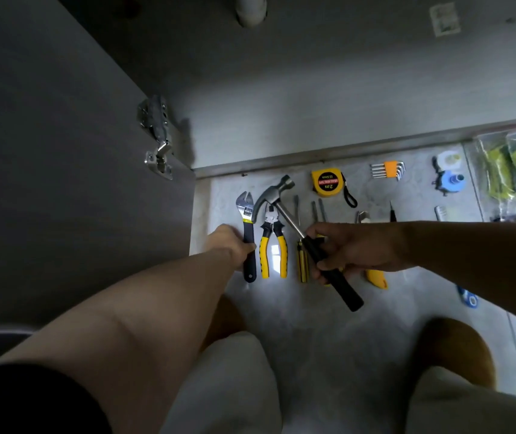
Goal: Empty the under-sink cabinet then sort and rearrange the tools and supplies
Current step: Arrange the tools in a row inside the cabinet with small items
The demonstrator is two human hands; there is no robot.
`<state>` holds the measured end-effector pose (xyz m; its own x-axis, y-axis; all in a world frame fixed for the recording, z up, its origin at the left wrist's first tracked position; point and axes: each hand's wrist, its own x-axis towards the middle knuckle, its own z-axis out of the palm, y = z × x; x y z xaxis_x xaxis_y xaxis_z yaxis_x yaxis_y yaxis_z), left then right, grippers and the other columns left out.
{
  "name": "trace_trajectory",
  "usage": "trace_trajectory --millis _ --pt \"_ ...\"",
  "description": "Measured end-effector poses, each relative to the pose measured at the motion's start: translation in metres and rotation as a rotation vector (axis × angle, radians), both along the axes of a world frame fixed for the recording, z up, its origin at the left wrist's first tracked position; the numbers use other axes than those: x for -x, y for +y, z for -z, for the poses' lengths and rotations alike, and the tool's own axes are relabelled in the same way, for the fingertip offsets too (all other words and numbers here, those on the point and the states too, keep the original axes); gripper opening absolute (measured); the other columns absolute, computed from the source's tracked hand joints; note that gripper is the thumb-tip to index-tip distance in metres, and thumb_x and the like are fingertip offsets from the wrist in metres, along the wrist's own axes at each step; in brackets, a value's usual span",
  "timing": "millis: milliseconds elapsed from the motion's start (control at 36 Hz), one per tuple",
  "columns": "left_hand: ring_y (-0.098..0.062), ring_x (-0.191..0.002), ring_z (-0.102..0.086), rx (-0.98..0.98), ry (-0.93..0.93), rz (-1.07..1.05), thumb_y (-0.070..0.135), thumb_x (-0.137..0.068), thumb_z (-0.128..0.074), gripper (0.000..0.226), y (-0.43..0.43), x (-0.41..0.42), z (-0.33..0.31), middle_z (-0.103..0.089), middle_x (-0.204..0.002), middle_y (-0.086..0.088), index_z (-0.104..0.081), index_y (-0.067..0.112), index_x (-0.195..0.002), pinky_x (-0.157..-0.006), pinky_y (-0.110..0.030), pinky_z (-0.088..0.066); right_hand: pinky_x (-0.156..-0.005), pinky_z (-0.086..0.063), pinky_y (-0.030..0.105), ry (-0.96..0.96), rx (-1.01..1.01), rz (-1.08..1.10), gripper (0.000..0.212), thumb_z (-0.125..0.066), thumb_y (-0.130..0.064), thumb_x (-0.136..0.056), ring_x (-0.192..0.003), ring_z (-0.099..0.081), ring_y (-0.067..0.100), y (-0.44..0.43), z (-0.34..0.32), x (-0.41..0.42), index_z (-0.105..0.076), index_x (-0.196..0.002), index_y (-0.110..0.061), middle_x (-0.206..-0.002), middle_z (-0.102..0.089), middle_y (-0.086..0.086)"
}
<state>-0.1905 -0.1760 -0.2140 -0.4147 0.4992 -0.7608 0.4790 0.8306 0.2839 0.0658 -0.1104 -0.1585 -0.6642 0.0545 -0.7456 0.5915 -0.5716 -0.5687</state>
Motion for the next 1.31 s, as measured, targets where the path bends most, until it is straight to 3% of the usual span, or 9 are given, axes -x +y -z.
trace_trajectory --millis 111,222,361,500,694,833,1000,1167,1306 --pt "-0.027 -0.087 -0.073 0.015 0.019 0.069 0.031 -0.082 -0.083 0.026 0.000 -0.001 0.002 -0.072 -0.092 -0.008 -0.067 0.014 -0.093 -0.081 -0.041 -0.062 -0.100 -0.054 0.051 0.063 -0.051 0.006 0.031 -0.060 -0.002 -0.097 -0.103 -0.071 0.028 0.001 -0.005 0.010 -0.049 -0.121 -0.019 -0.110 -0.073 0.013" --pt "-0.019 -0.079 -0.066 0.028 0.053 0.172 0.027 -0.086 -0.076 0.015 0.004 -0.005 0.004 -0.071 -0.092 -0.004 -0.069 0.018 -0.096 -0.061 -0.025 -0.051 -0.093 -0.058 0.041 0.076 -0.074 0.031 0.033 -0.060 -0.006 -0.098 -0.106 -0.071 0.025 0.005 -0.010 0.016 -0.049 -0.125 -0.021 -0.111 -0.074 0.008" --pt "-0.026 -0.085 -0.066 0.071 0.063 0.205 0.025 -0.085 -0.072 0.015 0.008 0.000 -0.002 -0.068 -0.095 -0.006 -0.068 0.017 -0.098 -0.074 -0.032 -0.058 -0.087 -0.057 0.036 0.086 -0.076 0.057 0.036 -0.062 -0.008 -0.097 -0.101 -0.072 0.023 0.009 -0.014 0.021 -0.048 -0.126 -0.025 -0.111 -0.075 0.007" --pt "-0.030 -0.086 -0.072 0.108 -0.219 -0.048 0.004 -0.091 -0.072 0.028 0.014 0.010 -0.019 -0.071 -0.108 -0.017 -0.062 0.008 -0.117 -0.059 -0.038 -0.063 -0.081 -0.060 0.032 0.102 -0.082 0.005 0.035 -0.060 -0.008 -0.099 -0.102 -0.071 0.022 0.013 -0.027 0.026 -0.046 -0.127 -0.021 -0.112 -0.074 0.008" --pt "-0.026 -0.108 -0.070 0.415 -0.504 0.017 -0.001 -0.100 -0.055 0.024 0.025 0.025 -0.071 -0.074 -0.105 -0.014 -0.058 0.005 -0.123 -0.103 -0.043 -0.053 -0.066 -0.050 0.026 0.108 -0.159 0.013 0.029 -0.059 -0.007 -0.100 -0.093 -0.068 0.018 0.023 -0.066 0.024 -0.045 -0.124 -0.014 -0.115 -0.072 0.014" --pt "-0.018 -0.088 -0.077 0.500 -0.585 0.135 -0.001 -0.103 -0.047 0.030 0.043 0.021 -0.123 -0.078 -0.097 -0.009 -0.046 0.006 -0.132 -0.072 -0.033 -0.062 -0.077 -0.045 0.039 0.115 -0.238 0.126 0.032 -0.056 -0.009 -0.101 -0.093 -0.072 0.024 0.036 -0.096 0.023 -0.045 -0.131 -0.015 -0.112 -0.072 0.017" --pt "-0.024 -0.090 -0.075 0.244 -0.727 -0.132 0.003 -0.106 -0.044 0.018 0.044 0.022 -0.173 -0.076 -0.101 -0.015 -0.052 0.015 -0.116 -0.072 -0.042 -0.062 -0.067 -0.052 0.033 0.017 -0.330 0.266 0.021 -0.056 -0.019 -0.102 -0.104 -0.071 0.037 0.054 -0.122 0.045 -0.046 -0.121 -0.022 -0.110 -0.075 0.007" --pt "-0.015 -0.068 -0.060 -0.212 -0.556 -0.434 0.010 -0.109 -0.036 0.020 0.050 0.012 -0.168 -0.063 -0.081 -0.004 -0.053 0.021 -0.105 -0.066 -0.036 -0.055 -0.047 -0.035 0.024 -0.123 -0.450 0.422 0.011 -0.048 -0.019 -0.106 -0.065 -0.072 0.022 0.085 -0.129 0.083 -0.041 -0.112 -0.013 -0.107 -0.075 0.015" --pt "-0.012 -0.060 -0.054 -0.452 -0.558 -0.666 0.012 -0.109 -0.034 0.024 0.063 0.014 -0.157 -0.058 -0.076 -0.002 -0.053 0.021 -0.097 -0.061 -0.029 -0.054 -0.069 -0.057 0.039 -0.117 -0.455 0.512 0.012 -0.046 -0.017 -0.107 -0.070 -0.067 0.026 0.103 -0.112 0.118 -0.043 -0.115 -0.008 -0.109 -0.072 0.019"
